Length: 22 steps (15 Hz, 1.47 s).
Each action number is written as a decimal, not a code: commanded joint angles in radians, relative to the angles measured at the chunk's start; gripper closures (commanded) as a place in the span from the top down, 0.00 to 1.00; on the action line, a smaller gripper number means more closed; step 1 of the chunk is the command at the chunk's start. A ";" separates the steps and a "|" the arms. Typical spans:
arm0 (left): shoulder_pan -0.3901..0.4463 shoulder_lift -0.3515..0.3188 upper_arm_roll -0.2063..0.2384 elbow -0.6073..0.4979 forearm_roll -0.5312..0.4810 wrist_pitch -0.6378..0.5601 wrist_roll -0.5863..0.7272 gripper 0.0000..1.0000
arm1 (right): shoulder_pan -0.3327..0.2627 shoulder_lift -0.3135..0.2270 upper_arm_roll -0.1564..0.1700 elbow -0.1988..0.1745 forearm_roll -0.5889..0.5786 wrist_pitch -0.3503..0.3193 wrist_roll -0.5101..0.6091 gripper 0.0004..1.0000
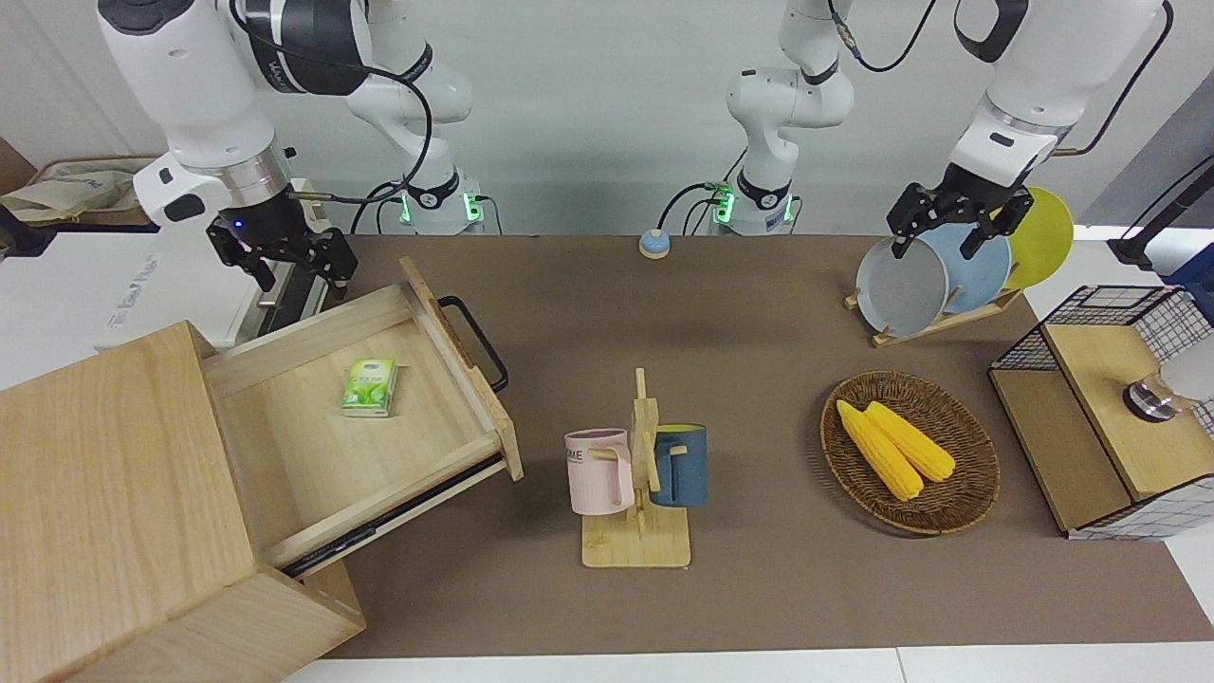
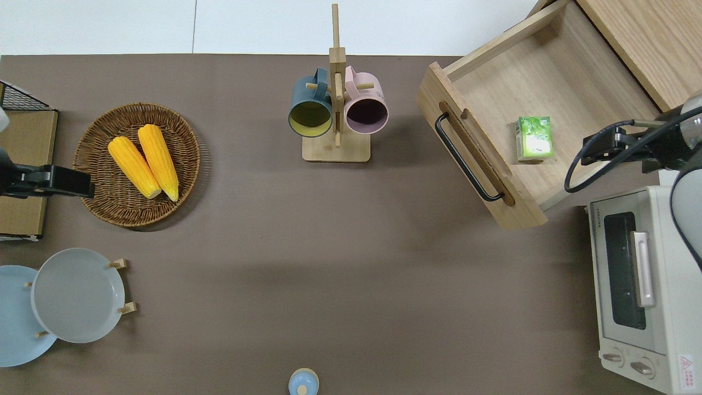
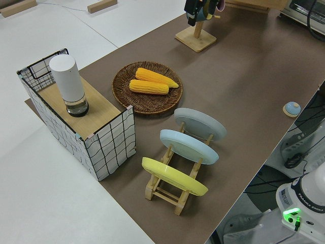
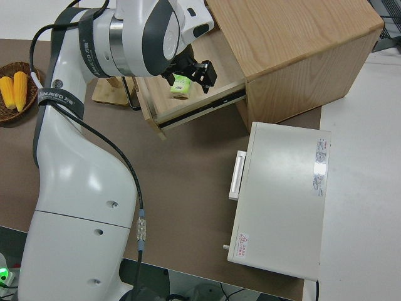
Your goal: Slide drawer open with right arm
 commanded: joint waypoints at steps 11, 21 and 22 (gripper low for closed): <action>-0.017 0.012 0.016 0.020 0.014 0.001 0.006 1.00 | -0.004 -0.011 0.026 -0.014 0.006 0.003 -0.006 0.99; -0.017 0.012 0.016 0.020 0.015 0.001 0.006 1.00 | 0.037 -0.005 0.034 -0.014 -0.008 0.003 -0.036 0.99; -0.017 0.012 0.016 0.020 0.014 0.001 0.006 1.00 | 0.040 -0.005 0.034 -0.012 -0.008 0.003 -0.031 0.99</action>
